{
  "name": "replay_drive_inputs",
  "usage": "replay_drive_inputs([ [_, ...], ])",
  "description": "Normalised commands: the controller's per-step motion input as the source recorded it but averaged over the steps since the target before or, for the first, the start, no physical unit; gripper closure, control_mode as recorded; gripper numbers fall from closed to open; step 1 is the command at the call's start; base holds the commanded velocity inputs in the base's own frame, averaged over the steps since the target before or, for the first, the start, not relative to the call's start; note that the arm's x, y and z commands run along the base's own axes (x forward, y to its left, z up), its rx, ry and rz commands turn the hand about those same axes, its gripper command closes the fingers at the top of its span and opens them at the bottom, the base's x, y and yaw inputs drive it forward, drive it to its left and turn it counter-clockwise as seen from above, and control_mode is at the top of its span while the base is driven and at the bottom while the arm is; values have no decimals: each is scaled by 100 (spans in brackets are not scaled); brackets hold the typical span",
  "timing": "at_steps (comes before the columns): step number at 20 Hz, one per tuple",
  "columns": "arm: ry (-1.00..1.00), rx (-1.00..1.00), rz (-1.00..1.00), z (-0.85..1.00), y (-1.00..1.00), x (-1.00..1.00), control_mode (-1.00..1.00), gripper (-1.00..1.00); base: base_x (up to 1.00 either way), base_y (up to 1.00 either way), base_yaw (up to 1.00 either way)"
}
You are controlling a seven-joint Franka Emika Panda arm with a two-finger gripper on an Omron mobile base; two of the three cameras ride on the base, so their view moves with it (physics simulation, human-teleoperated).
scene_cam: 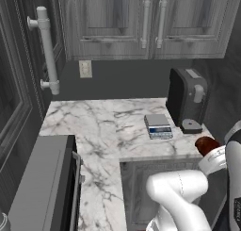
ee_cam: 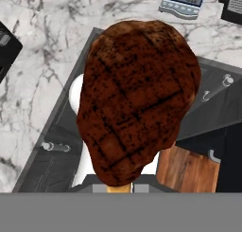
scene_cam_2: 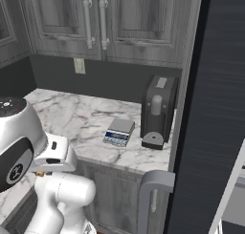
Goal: Take the steak from the fridge and place it on the digital scale on the counter by the fridge. Wait a few seconds for a reading, then move it to the plate on the dining counter.
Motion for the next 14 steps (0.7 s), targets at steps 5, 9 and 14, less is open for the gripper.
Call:
replay_drive_inputs([
  [5,0,0,0,0,0,0,100,100,-46,-2,-1],
  [9,0,0,0,0,0,0,100,100,-100,-14,-6],
  [14,0,0,0,0,0,0,100,100,-100,-9,-5],
])
